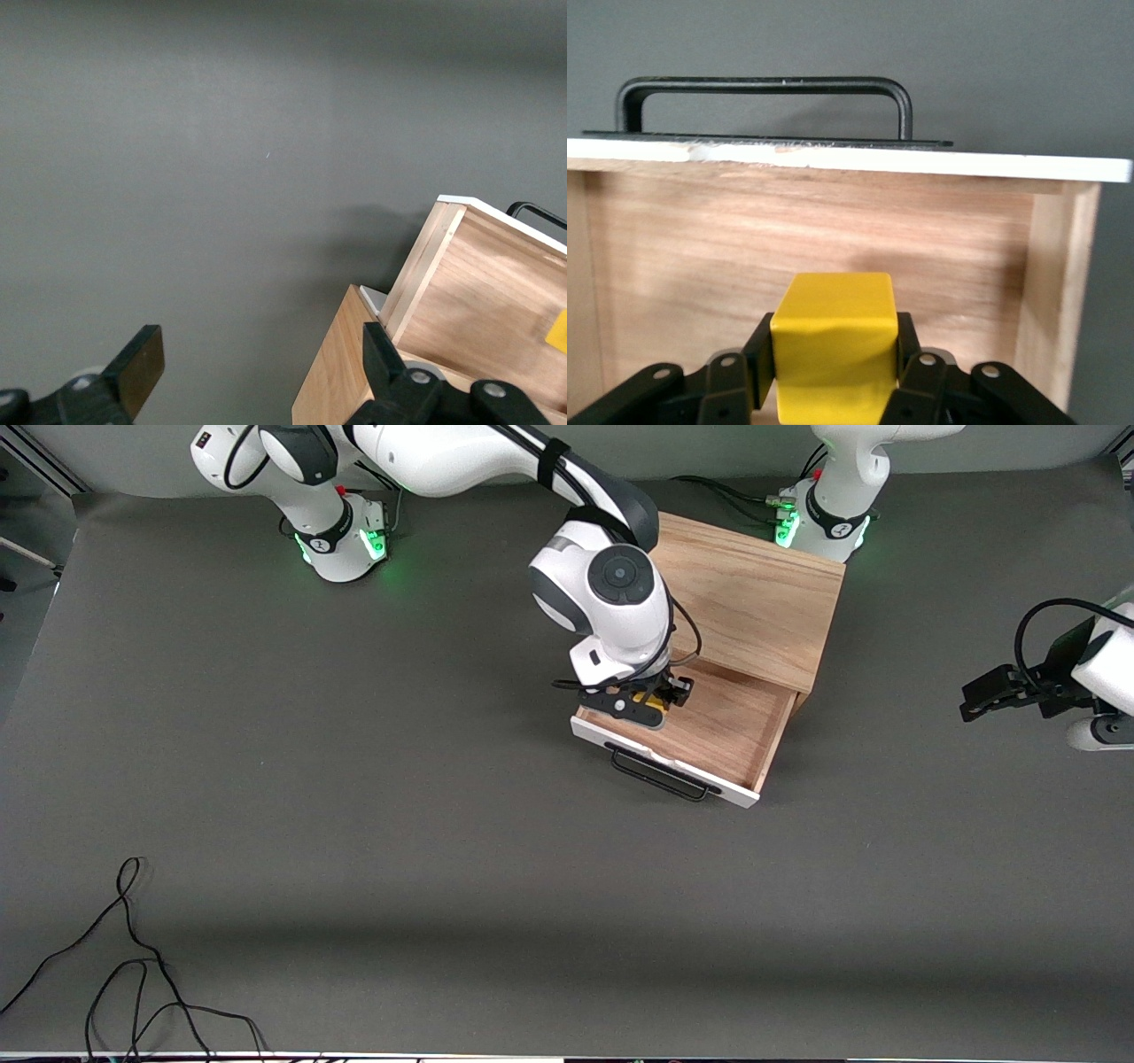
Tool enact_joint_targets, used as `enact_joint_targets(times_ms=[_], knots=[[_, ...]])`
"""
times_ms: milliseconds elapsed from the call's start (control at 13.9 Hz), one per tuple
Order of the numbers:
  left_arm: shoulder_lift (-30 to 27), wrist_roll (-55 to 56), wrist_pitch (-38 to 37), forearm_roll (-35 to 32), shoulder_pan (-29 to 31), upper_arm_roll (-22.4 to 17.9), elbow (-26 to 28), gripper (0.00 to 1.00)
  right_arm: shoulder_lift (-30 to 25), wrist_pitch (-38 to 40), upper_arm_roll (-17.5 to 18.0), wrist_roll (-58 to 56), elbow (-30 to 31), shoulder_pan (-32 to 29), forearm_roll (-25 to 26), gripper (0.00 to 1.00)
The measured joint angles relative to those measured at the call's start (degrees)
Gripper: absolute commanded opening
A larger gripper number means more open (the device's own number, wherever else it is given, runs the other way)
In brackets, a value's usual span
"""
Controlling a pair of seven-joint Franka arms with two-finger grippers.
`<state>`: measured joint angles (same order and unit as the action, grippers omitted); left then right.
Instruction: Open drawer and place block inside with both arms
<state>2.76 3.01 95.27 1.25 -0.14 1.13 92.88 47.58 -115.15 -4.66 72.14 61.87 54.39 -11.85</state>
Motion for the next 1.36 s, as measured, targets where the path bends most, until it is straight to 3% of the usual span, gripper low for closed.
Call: enact_joint_targets(times_ms=[72,144,862,1149,1365], knots=[[-0.27,-0.50,0.00,0.00,-0.03,0.00,0.41,1.00,0.58,-1.04,-0.09,0.83,-0.02,-0.08,0.00,0.82],[-0.44,-0.95,0.00,0.00,-0.03,0.00,0.57,1.00,1.09,-1.87,-0.11,1.63,-0.03,-0.12,0.00,1.00],[-0.57,-2.24,0.00,-0.01,-0.05,0.10,0.83,1.00,1.26,-1.89,-0.29,4.97,-2.87,0.54,0.42,1.00],[-0.59,-2.42,-0.02,-1.17,-0.15,0.17,1.01,1.00,-5.29,7.29,-0.92,3.39,-3.99,-0.98,5.68,1.00],[-0.60,-2.59,-0.03,-1.93,-0.21,0.18,1.06,1.00,-12.36,16.22,-1.51,-6.77,-1.13,-5.83,6.28,1.00]])
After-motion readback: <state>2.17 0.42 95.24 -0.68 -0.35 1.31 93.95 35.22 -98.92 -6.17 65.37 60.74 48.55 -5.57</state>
